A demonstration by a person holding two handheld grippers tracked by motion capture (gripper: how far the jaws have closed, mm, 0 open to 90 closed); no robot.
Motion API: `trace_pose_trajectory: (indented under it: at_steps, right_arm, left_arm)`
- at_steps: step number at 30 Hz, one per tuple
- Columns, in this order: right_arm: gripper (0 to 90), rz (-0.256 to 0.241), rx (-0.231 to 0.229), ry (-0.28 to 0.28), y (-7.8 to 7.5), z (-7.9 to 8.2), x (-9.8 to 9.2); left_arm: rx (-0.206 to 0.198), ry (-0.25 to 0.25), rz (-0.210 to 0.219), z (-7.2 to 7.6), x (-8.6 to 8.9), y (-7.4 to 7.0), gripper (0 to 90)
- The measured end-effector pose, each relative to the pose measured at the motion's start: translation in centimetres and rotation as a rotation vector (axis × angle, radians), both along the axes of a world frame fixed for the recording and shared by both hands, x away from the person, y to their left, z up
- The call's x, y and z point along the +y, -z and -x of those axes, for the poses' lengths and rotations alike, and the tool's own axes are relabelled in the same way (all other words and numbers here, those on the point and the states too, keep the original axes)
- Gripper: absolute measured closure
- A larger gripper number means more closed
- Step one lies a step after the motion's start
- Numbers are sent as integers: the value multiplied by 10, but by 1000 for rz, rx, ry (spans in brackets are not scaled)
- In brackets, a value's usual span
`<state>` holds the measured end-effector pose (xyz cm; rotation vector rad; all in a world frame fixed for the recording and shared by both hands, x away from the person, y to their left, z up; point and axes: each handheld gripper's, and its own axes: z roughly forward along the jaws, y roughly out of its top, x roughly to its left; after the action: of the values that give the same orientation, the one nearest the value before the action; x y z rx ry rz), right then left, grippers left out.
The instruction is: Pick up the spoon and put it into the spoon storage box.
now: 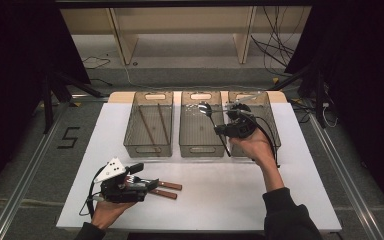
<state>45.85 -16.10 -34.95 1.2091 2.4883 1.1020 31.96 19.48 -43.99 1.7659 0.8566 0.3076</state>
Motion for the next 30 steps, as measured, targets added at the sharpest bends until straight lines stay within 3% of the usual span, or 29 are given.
trace_pose_trajectory:
  at_steps: [18,30]
  right_arm:
    - [857,-28,19,45,-9,-33,18]
    - [856,-31,33,98,3,-58,26]
  left_arm:
    - [5,2,4,-1,1,0,178]
    - [5,5,5,-1,0,0,178]
